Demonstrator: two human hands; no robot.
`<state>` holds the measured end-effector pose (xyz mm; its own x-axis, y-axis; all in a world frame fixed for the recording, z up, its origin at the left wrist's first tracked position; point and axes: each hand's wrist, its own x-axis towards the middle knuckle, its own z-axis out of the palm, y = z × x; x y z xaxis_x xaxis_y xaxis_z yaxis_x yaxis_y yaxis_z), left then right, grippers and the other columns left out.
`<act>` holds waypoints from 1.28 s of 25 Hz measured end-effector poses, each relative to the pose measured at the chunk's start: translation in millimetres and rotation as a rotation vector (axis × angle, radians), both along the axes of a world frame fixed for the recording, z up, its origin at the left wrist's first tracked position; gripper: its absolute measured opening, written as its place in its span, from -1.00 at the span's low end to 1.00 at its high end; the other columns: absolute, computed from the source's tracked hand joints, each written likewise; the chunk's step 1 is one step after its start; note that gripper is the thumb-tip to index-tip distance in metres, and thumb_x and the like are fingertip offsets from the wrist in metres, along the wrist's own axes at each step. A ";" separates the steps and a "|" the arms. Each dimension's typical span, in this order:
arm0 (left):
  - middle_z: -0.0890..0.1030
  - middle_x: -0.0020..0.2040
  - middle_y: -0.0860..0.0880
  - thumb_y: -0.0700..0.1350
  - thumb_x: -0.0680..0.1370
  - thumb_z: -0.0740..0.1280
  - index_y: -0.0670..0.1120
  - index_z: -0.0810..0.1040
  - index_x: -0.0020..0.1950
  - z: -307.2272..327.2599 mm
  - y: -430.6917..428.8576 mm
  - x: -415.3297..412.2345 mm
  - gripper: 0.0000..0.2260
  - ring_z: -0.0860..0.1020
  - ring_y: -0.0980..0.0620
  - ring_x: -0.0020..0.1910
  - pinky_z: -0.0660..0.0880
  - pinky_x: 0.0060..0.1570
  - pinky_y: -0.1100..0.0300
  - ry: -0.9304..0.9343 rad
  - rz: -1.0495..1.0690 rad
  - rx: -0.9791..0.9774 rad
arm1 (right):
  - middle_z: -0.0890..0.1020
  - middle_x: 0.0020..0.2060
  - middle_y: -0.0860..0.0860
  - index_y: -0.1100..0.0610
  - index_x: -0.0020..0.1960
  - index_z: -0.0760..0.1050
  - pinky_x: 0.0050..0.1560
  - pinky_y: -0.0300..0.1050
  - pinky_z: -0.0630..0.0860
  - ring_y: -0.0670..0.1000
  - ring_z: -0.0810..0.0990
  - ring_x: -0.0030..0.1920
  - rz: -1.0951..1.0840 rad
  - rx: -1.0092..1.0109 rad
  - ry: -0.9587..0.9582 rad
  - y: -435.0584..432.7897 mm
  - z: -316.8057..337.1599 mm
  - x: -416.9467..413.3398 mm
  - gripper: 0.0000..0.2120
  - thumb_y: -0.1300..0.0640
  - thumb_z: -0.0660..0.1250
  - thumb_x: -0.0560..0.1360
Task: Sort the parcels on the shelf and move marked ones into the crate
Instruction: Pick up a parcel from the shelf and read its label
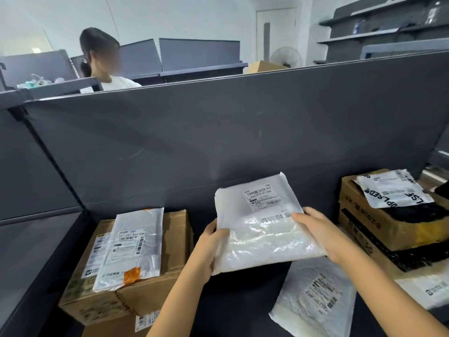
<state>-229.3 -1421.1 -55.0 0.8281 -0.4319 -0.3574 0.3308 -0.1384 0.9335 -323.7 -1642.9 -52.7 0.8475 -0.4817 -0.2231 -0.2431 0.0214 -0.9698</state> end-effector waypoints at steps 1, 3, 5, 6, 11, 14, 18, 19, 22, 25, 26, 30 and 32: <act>0.62 0.11 -0.02 -0.15 0.53 0.26 0.07 0.29 0.42 -0.7 2.2 0.8 -0.53 0.65 -0.03 -0.02 0.57 -0.18 0.13 -0.060 0.001 0.008 | 0.68 -0.18 0.02 0.08 -0.02 0.53 -0.20 -0.10 0.56 0.04 0.66 -0.20 -0.008 0.018 0.002 0.4 -4.8 -0.4 -0.88 0.07 0.27 0.53; 0.58 0.19 0.00 -0.18 0.53 0.26 0.11 0.26 0.44 -0.5 3.4 0.2 -0.50 0.62 0.01 0.07 0.58 -0.02 0.10 -0.219 0.009 0.019 | 0.69 -0.12 0.03 0.11 0.08 0.54 -0.17 -0.10 0.54 0.04 0.66 -0.13 -0.037 0.073 -0.002 3.4 -17.2 1.4 -0.85 0.16 0.24 0.55; 0.54 0.28 0.04 -0.16 0.52 0.28 0.18 0.23 0.45 -3.3 2.4 -3.1 -0.45 0.57 0.05 0.18 0.54 0.17 0.03 -0.368 -0.013 0.026 | 0.67 -0.01 0.09 0.15 0.19 0.50 -0.07 -0.05 0.53 0.09 0.64 -0.03 -0.045 0.127 -0.020 7.4 -29.5 4.6 -0.76 0.22 0.20 0.55; 0.52 0.30 0.09 -0.13 0.50 0.29 0.21 0.22 0.44 -5.8 2.0 -4.8 -0.44 0.55 0.08 0.21 0.51 0.21 0.04 -0.429 -0.028 0.031 | 0.66 0.02 0.10 0.15 0.21 0.49 -0.03 -0.03 0.53 0.10 0.64 0.00 -0.048 0.137 -0.038 9.9 -33.4 5.5 -0.74 0.25 0.19 0.55; 0.50 0.26 0.17 -0.21 0.52 0.27 0.33 0.21 0.37 -26.3 6.9 -0.3 -0.42 0.51 0.15 0.21 0.50 0.22 0.10 -0.503 -0.008 0.068 | 0.65 0.01 0.00 -0.04 0.06 0.50 0.15 0.01 0.51 0.02 0.62 0.02 -0.104 0.010 -0.147 19.0 -35.4 0.9 -0.74 0.28 0.20 0.55; 0.55 0.18 0.05 -0.24 0.55 0.25 0.24 0.20 0.41 -37.9 6.9 2.1 -0.45 0.57 0.11 0.11 0.52 0.03 0.21 -0.447 0.039 0.087 | 0.65 0.02 -0.02 -0.10 0.05 0.47 0.13 -0.02 0.52 -0.01 0.62 0.03 -0.071 -0.075 -0.184 23.3 -35.8 -1.5 -0.72 0.28 0.22 0.55; 0.56 0.19 0.00 -0.30 0.53 0.21 0.17 0.22 0.43 -58.7 1.4 6.2 -0.44 0.59 0.09 0.02 0.50 -0.10 0.29 -0.363 0.069 0.118 | 0.64 0.01 -0.03 -0.10 0.01 0.47 0.16 -0.02 0.50 -0.01 0.61 0.03 -0.077 -0.088 -0.148 25.5 -51.4 -0.4 -0.74 0.27 0.24 0.54; 0.57 0.18 0.02 -0.29 0.52 0.19 0.19 0.22 0.43 -64.2 1.5 6.4 -0.43 0.60 0.10 -0.04 0.51 -0.12 0.29 -0.342 0.062 0.140 | 0.64 0.00 -0.04 -0.10 0.00 0.47 0.18 -0.02 0.48 -0.01 0.61 0.03 -0.077 -0.081 -0.135 26.2 -57.0 0.2 -0.74 0.27 0.25 0.54; 0.55 0.09 0.16 -0.31 0.51 0.15 0.24 0.18 0.43 -80.1 5.2 3.4 -0.39 0.54 0.23 -0.21 0.46 -0.23 0.38 -0.285 0.012 0.189 | 0.62 0.01 -0.05 -0.05 0.03 0.48 0.20 -0.06 0.44 -0.01 0.57 0.06 -0.057 -0.083 -0.069 27.0 -77.4 2.2 -0.76 0.29 0.25 0.53; 0.46 0.32 0.07 -0.33 0.51 0.11 0.14 0.12 0.50 -101.6 8.0 0.2 -0.37 0.54 0.18 -0.16 0.43 -0.30 0.39 -0.221 -0.027 0.300 | 0.61 0.05 0.01 0.05 0.13 0.47 0.19 -0.02 0.45 0.04 0.57 0.09 -0.030 -0.075 0.065 28.5 -106.9 6.1 -0.78 0.26 0.25 0.53; 0.38 0.40 0.01 -0.30 0.52 0.12 0.07 0.08 0.52 -110.4 8.4 -1.4 -0.39 0.55 0.10 -0.01 0.44 -0.21 0.37 -0.215 -0.033 0.375 | 0.62 0.04 0.01 0.03 0.14 0.47 0.20 0.04 0.47 0.05 0.58 0.09 -0.023 -0.078 0.121 30.9 -117.2 7.1 -0.77 0.24 0.25 0.52; 0.05 0.52 -0.17 -0.07 0.57 0.18 -0.07 -0.12 0.56 -148.4 14.1 -9.9 -0.35 0.08 -0.17 0.51 0.15 0.44 0.06 -0.227 -0.139 0.669 | 0.61 0.01 0.02 0.05 0.18 0.44 0.17 0.04 0.49 0.10 0.58 0.06 -0.031 -0.032 0.283 48.5 -160.4 13.1 -0.75 0.24 0.25 0.52; -0.02 0.53 -0.20 0.02 0.57 0.17 -0.04 -0.22 0.55 -167.2 17.3 -16.9 -0.30 0.01 -0.22 0.52 0.08 0.46 0.00 -0.253 -0.206 0.762 | 0.58 0.09 0.07 0.10 0.24 0.43 0.08 -0.04 0.48 0.11 0.55 0.09 -0.029 0.023 0.329 60.2 -179.8 18.4 -0.70 0.26 0.24 0.52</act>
<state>-246.3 -1403.8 -222.2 0.8536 -0.2985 -0.4270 0.0220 -0.7982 0.6020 -305.3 -1582.8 -232.5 0.7144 -0.4965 -0.4932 -0.5418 0.0536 -0.8388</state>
